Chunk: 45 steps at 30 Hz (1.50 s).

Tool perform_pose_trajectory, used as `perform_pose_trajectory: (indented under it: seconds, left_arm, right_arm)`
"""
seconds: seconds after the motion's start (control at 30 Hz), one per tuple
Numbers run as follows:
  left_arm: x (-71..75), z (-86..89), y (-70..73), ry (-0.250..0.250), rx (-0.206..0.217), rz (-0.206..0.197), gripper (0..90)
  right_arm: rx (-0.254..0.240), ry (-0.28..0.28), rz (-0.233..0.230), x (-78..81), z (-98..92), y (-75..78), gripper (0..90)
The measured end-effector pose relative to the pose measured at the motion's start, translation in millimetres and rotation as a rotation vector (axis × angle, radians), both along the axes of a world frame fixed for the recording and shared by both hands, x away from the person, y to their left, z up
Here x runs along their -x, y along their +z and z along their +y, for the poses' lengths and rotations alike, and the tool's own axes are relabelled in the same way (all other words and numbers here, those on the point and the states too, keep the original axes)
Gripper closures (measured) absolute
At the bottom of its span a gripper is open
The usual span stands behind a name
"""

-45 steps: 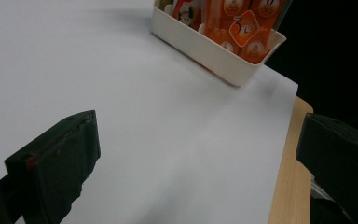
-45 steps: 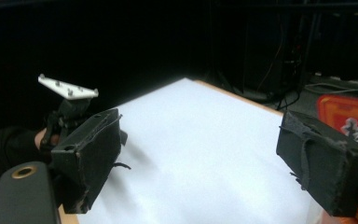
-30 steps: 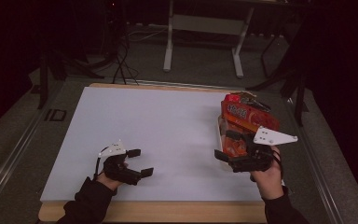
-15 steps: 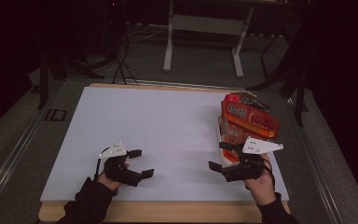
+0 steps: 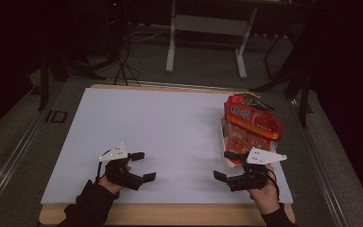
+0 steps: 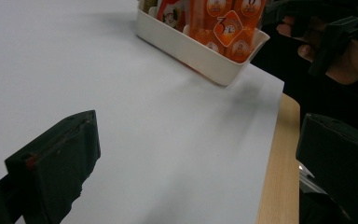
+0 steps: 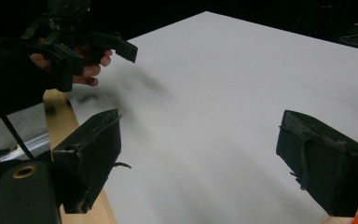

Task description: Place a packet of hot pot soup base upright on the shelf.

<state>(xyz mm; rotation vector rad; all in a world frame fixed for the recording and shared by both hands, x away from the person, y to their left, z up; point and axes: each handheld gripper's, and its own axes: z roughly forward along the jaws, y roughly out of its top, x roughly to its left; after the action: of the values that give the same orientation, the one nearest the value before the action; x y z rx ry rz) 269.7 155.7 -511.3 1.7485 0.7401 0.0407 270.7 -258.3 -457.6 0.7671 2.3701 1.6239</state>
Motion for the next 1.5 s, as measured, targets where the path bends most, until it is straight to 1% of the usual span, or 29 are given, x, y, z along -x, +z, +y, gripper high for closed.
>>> perform_pose_trajectory:
  seconds: [0.07,0.17,0.2,0.37,0.43,0.47,0.5,0.57,0.63,0.77,0.8,0.93,1.03,1.27,1.5]
  left_arm:
    - [0.2,-0.1,0.1,-0.006,0.005,-0.001,0.1]
    - [0.4,-0.1,0.1,-0.007,0.004,-0.005,0.1]
    - [0.6,0.0,-0.1,-0.009,0.010,-0.002,0.1]
    - [1.2,0.2,-0.8,-0.011,0.007,-0.005,0.1]
    - [1.2,-0.2,-1.4,-0.012,0.006,-0.002,0.1]
    - [1.1,-0.3,-1.8,-0.013,0.007,-0.003,0.1]
    - [0.9,-0.6,-2.2,-0.015,0.007,-0.004,0.1]
    - [1.7,-1.3,-3.1,-0.016,0.004,-0.024,0.1]
    - [2.6,-2.5,-3.3,-0.018,-0.004,-0.033,0.1]
    - [3.7,-4.0,-3.2,-0.026,-0.013,-0.037,0.1]
    - [3.6,-4.1,-3.3,-0.028,-0.012,-0.037,0.1]
    - [3.6,-4.2,-3.5,-0.028,-0.012,-0.036,0.1]
    - [4.0,-4.6,-3.8,-0.027,-0.016,-0.034,0.1]
    - [4.9,-5.5,-3.8,-0.030,-0.025,-0.040,0.1]
    - [5.0,-5.7,-4.0,-0.033,-0.028,-0.044,0.1]
  right_arm:
    - [0.007,-0.002,0.008,1.3,-1.3,-1.7,13.7]
    - [0.010,-0.001,0.003,2.8,-2.4,-2.9,13.7]
    - [0.013,-0.005,0.004,3.0,-3.2,-3.8,13.7]
    - [0.035,-0.018,0.008,3.7,-6.9,-8.5,14.0]
    - [0.055,-0.022,-0.003,4.1,-7.3,-9.8,14.0]
    - [0.070,-0.025,-0.004,3.9,-7.1,-10.1,14.1]
    - [0.074,-0.027,-0.004,3.5,-6.9,-10.6,14.0]
    - [0.075,-0.026,-0.007,3.2,-6.1,-11.0,14.0]
    - [0.082,-0.026,-0.015,3.9,-5.6,-11.0,14.0]
    - [0.071,-0.022,-0.022,4.7,-6.2,-9.9,14.0]
    - [0.062,-0.022,-0.024,5.0,-6.4,-9.4,13.9]
    - [0.055,-0.025,-0.029,5.3,-7.2,-8.7,13.9]
    - [0.040,-0.026,-0.027,4.9,-7.7,-8.5,13.9]
    - [0.052,-0.018,-0.031,4.3,-5.8,-9.2,14.0]
    - [0.047,-0.018,-0.036,4.6,-6.6,-9.1,13.9]
